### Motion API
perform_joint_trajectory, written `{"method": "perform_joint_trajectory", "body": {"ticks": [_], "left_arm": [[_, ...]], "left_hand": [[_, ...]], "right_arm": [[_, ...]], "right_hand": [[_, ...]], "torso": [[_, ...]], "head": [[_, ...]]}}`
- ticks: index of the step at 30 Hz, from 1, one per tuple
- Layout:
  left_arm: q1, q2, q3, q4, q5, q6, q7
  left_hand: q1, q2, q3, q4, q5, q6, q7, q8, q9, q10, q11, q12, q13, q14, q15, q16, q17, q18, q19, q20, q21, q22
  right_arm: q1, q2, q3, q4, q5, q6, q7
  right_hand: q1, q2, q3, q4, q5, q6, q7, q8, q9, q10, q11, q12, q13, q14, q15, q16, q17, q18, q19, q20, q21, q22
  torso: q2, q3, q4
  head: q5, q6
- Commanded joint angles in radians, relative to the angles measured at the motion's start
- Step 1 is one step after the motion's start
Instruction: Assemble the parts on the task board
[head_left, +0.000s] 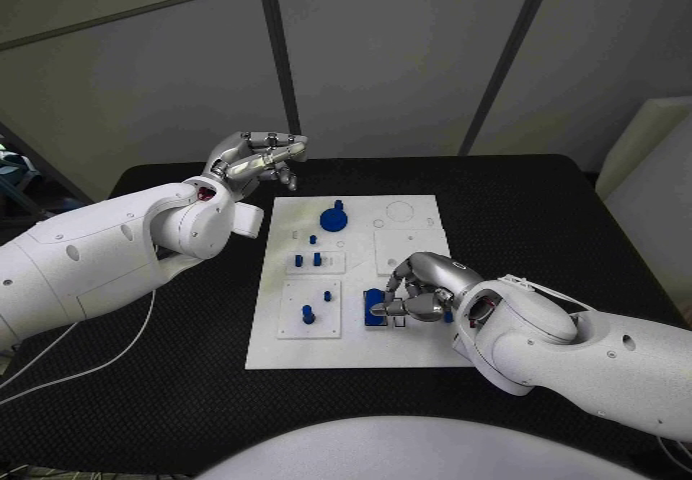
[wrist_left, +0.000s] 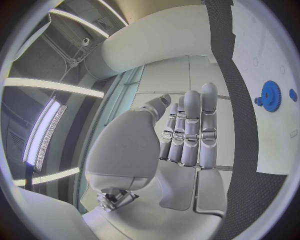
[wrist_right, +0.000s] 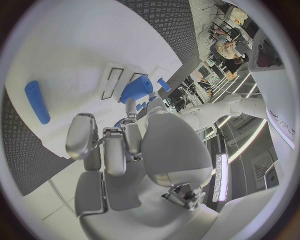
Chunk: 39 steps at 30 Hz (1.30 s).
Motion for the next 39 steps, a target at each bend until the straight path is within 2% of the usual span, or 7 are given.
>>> {"method": "perform_joint_trajectory", "body": {"ticks": [1, 10, 21, 26, 32, 34, 39], "left_arm": [[0.001, 0.001, 0.0, 0.001, 0.003, 0.01, 0.002], [0.001, 0.002, 0.0, 0.0, 0.003, 0.01, 0.001], [0.0, 0.0, 0.0, -0.001, 0.003, 0.011, 0.0], [0.0, -0.002, -0.001, 0.0, 0.003, 0.011, 0.0], [-0.001, -0.005, -0.001, 0.002, 0.003, 0.01, -0.001], [-0.001, -0.007, -0.001, 0.002, 0.003, 0.01, -0.001], [-0.001, -0.011, -0.002, 0.004, 0.003, 0.009, -0.002]], "left_hand": [[-0.006, 0.004, -0.005, -0.001, -0.002, -0.003, 0.002, 0.002, -0.001, -0.01, 0.0, 0.004, 0.002, -0.006, 0.0, 0.005, -0.002, -0.005, -0.002, 0.007, -0.005, -0.001], [-0.006, 0.004, -0.005, -0.001, -0.002, -0.003, 0.002, 0.002, -0.001, -0.01, 0.0, 0.004, 0.002, -0.006, 0.0, 0.005, -0.002, -0.005, -0.002, 0.007, -0.005, -0.001], [-0.006, 0.004, -0.005, -0.001, -0.002, -0.003, 0.002, 0.002, -0.001, -0.01, 0.0, 0.004, 0.002, -0.006, 0.0, 0.005, -0.002, -0.005, -0.002, 0.007, -0.005, -0.001], [-0.006, 0.004, -0.005, -0.001, -0.002, -0.003, 0.002, 0.002, -0.001, -0.01, 0.0, 0.004, 0.002, -0.006, 0.0, 0.005, -0.002, -0.005, -0.002, 0.007, -0.005, -0.001], [-0.006, 0.004, -0.005, -0.001, -0.002, -0.003, 0.002, 0.002, -0.001, -0.01, 0.0, 0.004, 0.002, -0.006, 0.0, 0.005, -0.002, -0.005, -0.002, 0.007, -0.005, -0.001], [-0.006, 0.004, -0.005, -0.001, -0.002, -0.003, 0.002, 0.002, -0.001, -0.01, 0.0, 0.004, 0.002, -0.006, 0.0, 0.005, -0.002, -0.005, -0.002, 0.007, -0.005, -0.001], [-0.006, 0.004, -0.005, -0.001, -0.002, -0.003, 0.002, 0.002, -0.001, -0.01, 0.0, 0.004, 0.002, -0.006, 0.0, 0.005, -0.002, -0.005, -0.002, 0.007, -0.005, -0.001]], "right_arm": [[0.001, 0.007, 0.0, -0.012, -0.05, 0.033, -0.007], [0.001, 0.019, 0.001, -0.028, -0.12, 0.07, -0.034], [0.001, -0.013, 0.0, -0.011, -0.138, 0.09, -0.023], [0.001, -0.02, 0.0, -0.004, -0.128, 0.067, -0.012], [0.001, -0.053, 0.0, 0.012, -0.089, -0.041, 0.033], [0.001, -0.084, 0.001, 0.026, -0.065, -0.068, 0.047], [0.002, -0.165, 0.001, 0.046, -0.037, -0.057, 0.047]], "right_hand": [[0.022, 0.011, 0.004, -0.011, 0.004, 0.002, -0.006, 0.006, 0.004, 0.005, -0.002, 0.004, 0.022, 0.091, -0.007, 0.005, 0.191, -0.005, 0.009, -0.003, 0.005, 0.002], [0.112, 0.045, 0.038, -0.056, -0.065, 0.003, -0.014, 0.016, 0.015, 0.01, -0.01, 0.006, 0.028, 0.091, -0.014, 0.006, 0.194, -0.006, 0.01, -0.009, 0.006, 0.005], [0.132, 0.034, 0.04, -0.072, -0.072, 0.004, -0.015, 0.016, 0.017, 0.014, -0.012, 0.011, 0.034, 0.091, -0.015, 0.006, 0.194, -0.006, 0.01, -0.011, 0.006, 0.006], [0.121, 0.028, 0.034, -0.066, -0.073, -0.003, -0.01, 0.011, 0.015, 0.01, -0.008, 0.005, 0.03, 0.091, -0.013, 0.004, 0.192, -0.006, 0.008, -0.011, 0.004, 0.004], [0.094, 0.027, 0.025, -0.043, -0.046, -0.038, 0.009, -0.023, 0.0, -0.004, 0.007, -0.019, 0.013, 0.088, -0.002, -0.002, 0.182, -0.004, -0.001, -0.003, -0.007, -0.01], [0.085, 0.029, 0.023, -0.032, -0.033, -0.05, 0.017, -0.041, -0.009, -0.006, 0.014, -0.022, 0.012, 0.088, 0.004, -0.003, 0.181, -0.004, -0.001, 0.002, -0.007, -0.011], [0.069, 0.033, 0.019, -0.011, -0.005, -0.059, 0.028, -0.081, -0.03, -0.011, 0.024, -0.033, 0.005, 0.087, 0.012, -0.007, 0.174, -0.002, -0.005, 0.01, -0.012, -0.017]], "torso": [[0.0, 0.0, -0.0009], [-0.003, 0.0007, -0.0019], [-0.003, 0.0015, -0.0016], [-0.002, 0.0005, -0.0013], [-0.002, -0.0002, -0.0015], [-0.002, -0.0004, -0.0019], [-0.003, -0.0006, -0.0038]], "head": [[0.001, -0.002], [0.0, -0.004], [-0.002, -0.003], [-0.003, -0.001], [-0.005, 0.001], [-0.007, 0.003], [-0.015, 0.005]]}}
